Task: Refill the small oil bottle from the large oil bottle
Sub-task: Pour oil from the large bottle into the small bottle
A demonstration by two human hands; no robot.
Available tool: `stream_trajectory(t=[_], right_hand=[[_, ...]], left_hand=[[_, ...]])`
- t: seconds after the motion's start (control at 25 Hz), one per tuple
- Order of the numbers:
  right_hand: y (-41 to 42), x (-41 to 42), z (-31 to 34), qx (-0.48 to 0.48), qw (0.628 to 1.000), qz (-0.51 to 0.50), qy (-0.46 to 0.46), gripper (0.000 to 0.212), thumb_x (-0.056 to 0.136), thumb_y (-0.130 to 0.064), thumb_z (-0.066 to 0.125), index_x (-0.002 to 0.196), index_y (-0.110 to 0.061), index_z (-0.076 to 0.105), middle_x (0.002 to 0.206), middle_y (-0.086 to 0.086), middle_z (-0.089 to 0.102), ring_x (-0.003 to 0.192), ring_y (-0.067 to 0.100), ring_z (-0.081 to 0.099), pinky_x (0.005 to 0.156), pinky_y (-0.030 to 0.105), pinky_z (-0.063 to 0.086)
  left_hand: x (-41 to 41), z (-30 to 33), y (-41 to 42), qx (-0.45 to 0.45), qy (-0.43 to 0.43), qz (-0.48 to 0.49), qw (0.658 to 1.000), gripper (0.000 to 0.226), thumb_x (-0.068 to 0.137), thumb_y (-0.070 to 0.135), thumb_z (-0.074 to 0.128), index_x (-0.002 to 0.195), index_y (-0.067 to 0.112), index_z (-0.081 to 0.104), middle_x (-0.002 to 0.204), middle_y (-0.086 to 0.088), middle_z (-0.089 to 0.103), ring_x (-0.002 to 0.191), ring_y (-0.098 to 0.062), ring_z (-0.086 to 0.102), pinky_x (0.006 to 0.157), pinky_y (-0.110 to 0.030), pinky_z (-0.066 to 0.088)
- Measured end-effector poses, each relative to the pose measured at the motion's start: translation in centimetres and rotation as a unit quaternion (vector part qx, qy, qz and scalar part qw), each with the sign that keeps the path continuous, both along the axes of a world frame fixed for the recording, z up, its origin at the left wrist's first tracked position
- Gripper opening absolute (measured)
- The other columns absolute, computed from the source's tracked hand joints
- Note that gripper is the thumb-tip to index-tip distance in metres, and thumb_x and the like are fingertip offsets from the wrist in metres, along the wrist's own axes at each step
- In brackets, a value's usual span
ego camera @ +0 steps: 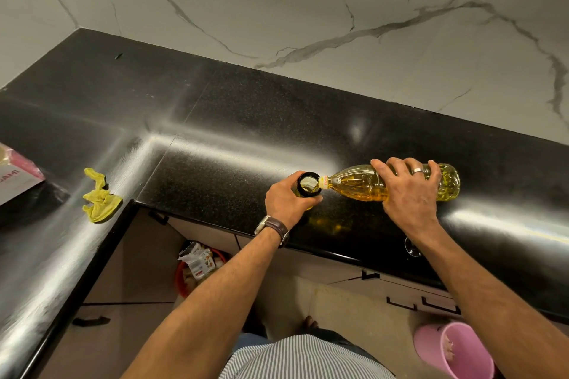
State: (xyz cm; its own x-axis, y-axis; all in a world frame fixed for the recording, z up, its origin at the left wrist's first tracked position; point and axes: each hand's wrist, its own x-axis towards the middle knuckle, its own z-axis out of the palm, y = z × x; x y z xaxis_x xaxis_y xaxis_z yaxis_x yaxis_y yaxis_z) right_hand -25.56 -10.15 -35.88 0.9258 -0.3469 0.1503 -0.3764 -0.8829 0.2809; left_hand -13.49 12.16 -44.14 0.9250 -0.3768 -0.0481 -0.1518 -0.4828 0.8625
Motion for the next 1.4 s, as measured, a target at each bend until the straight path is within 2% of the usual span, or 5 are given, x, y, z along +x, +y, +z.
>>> stream_trajectory(t=[0.24,0.44,0.72,1.12,1.4], right_hand=[[0.01,0.05,0.07,-0.002,1.0,-0.001,0.0,0.083,0.074,-0.018,0.085,0.147,-0.034,0.048,0.138,0.005,0.06,0.129,0.035,0.053,0.112,0.066,0.029],[0.02,0.09,0.07,-0.005,1.0,-0.002,0.003,0.083,0.075,-0.019,0.085,0.147,-0.034,0.048,0.139,0.005,0.06,0.13,0.035,0.053,0.112,0.066,0.029],[0.05,0.09,0.16,-0.003,1.0,0.0,0.003,0.084,0.075,-0.019,0.086,0.147,-0.035,0.047,0.139,0.005,0.06,0.13,0.034,0.052,0.112,0.066,0.029],[0.19,0.05,0.34,-0.003,1.0,-0.001,0.004,0.084,0.074,-0.017,0.085,0.147,-0.035,0.047,0.139,0.005,0.06,0.13,0.035,0.053,0.112,0.066,0.029],[0.16,0.09,0.46,0.0,1.0,0.001,0.003,0.085,0.073,-0.018,0.086,0.147,-0.034,0.047,0.139,0.006,0.06,0.13,0.035,0.052,0.112,0.066,0.029]], left_hand=[[-0.06,0.39,0.06,-0.015,-0.005,-0.001,1.0,0.056,0.067,0.044,0.095,0.118,0.034,0.074,0.105,0.014,0.077,0.102,-0.004,0.069,0.09,-0.028,0.057],[-0.05,0.14,0.02,-0.006,-0.001,0.001,1.0,0.059,0.065,0.049,0.093,0.119,0.035,0.073,0.105,0.015,0.077,0.102,-0.005,0.07,0.091,-0.034,0.059],[-0.09,0.12,0.07,-0.012,0.008,0.002,1.0,0.058,0.066,0.045,0.094,0.12,0.035,0.072,0.106,0.015,0.077,0.103,-0.005,0.068,0.093,-0.032,0.057],[-0.13,0.5,0.08,-0.023,0.009,-0.003,1.0,0.053,0.069,0.041,0.094,0.118,0.033,0.074,0.106,0.015,0.076,0.101,0.0,0.065,0.087,-0.017,0.049],[-0.15,0.4,0.05,-0.02,0.006,-0.004,1.0,0.053,0.069,0.043,0.094,0.117,0.034,0.074,0.105,0.015,0.077,0.102,-0.004,0.068,0.09,-0.025,0.054]])
